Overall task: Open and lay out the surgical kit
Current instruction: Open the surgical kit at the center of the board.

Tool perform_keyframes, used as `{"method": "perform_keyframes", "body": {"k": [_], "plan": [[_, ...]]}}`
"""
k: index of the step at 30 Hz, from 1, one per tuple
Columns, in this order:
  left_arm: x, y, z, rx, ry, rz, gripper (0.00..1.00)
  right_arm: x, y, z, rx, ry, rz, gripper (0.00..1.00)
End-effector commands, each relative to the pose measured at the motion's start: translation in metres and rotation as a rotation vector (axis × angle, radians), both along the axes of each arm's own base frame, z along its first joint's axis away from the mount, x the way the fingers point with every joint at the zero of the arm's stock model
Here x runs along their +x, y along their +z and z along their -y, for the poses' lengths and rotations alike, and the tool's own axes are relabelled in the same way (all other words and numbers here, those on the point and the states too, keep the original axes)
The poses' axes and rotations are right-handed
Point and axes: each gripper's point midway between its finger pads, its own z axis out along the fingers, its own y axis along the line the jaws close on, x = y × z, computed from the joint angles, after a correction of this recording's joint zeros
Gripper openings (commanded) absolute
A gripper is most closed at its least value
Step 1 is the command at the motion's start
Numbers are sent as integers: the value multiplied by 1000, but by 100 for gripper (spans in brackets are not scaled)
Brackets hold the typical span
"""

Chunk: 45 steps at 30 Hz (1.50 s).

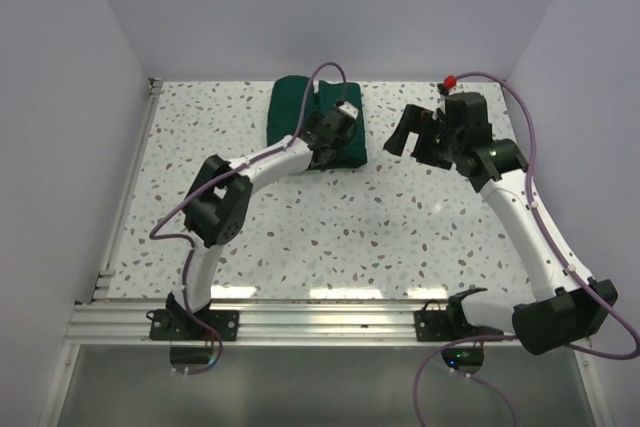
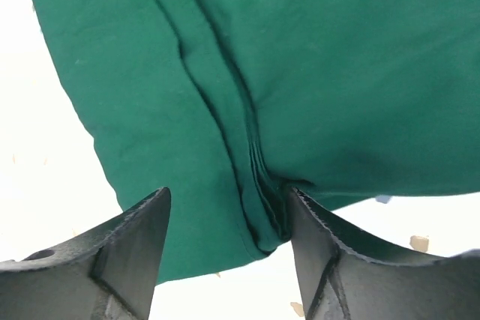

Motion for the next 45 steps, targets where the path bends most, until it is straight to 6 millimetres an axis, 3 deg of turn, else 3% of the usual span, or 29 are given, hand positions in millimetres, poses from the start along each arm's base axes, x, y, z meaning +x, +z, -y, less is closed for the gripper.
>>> {"method": "perform_keyframes", "body": {"k": [1, 5, 10, 13, 14, 16, 20, 22, 24, 25, 26, 27, 30, 31, 32, 33, 34, 35, 36, 37, 40, 44, 45], "plan": [[11, 24, -29, -6, 90, 69, 65, 4, 6, -1, -10, 12, 20, 98], [10, 41, -45, -37, 116, 93, 65, 3, 3, 0, -16, 9, 15, 98], [11, 41, -58, -47, 140, 88, 58, 2, 0, 1, -20, 8, 10, 98], [17, 41, -61, -93, 168, 87, 30, 2, 0, 1, -21, 9, 11, 98], [19, 44, -61, -117, 177, 90, 15, 2, 1, 0, -19, 12, 10, 98], [23, 47, -65, -172, 202, 91, 0, 2, 0, 0, -20, 14, 7, 98], [22, 52, -82, -292, 276, 84, 0, 5, -2, -1, -22, 14, 6, 98], [18, 63, -103, -340, 350, 116, 0, 9, -1, -2, -22, 16, 11, 98], [5, 53, -131, -361, 466, 126, 0, 15, 4, -4, -25, 20, 29, 98], [-1, 64, -138, -415, 514, 159, 0, 20, 0, -5, -29, 19, 19, 98], [-12, 51, -151, -409, 555, 145, 0, 23, 1, -7, -34, 26, 21, 98], [-17, 60, -165, -429, 597, 175, 0, 29, 9, -9, -33, 31, 42, 98], [-36, 49, -197, -438, 720, 192, 0, 46, 2, -16, -46, 45, 20, 98], [-42, 55, -203, -468, 753, 209, 10, 53, 10, -20, -38, 52, 39, 98], [-49, 46, -210, -464, 778, 199, 22, 63, -3, -24, -44, 56, 5, 98], [-52, 43, -219, -479, 803, 193, 36, 70, 5, -30, -29, 72, 18, 97], [-55, 42, -223, -506, 824, 188, 68, 76, 2, -35, -24, 82, 10, 97], [-59, 35, -228, -513, 846, 169, 84, 86, -16, -42, -27, 94, -35, 97], [-60, 30, -237, -530, 874, 151, 98, 91, -21, -48, -16, 113, -50, 96], [-63, 20, -239, -532, 894, 117, 100, 101, -15, -55, -8, 127, -38, 95], [-68, -4, -250, -516, 938, 33, 100, 125, -27, -76, -3, 171, -65, 94], [-72, -7, -252, -506, 938, 27, 100, 150, -30, -110, -30, 233, -43, 94], [-72, -3, -250, -522, 926, 31, 100, 158, -14, -118, -31, 242, 1, 94]]}}
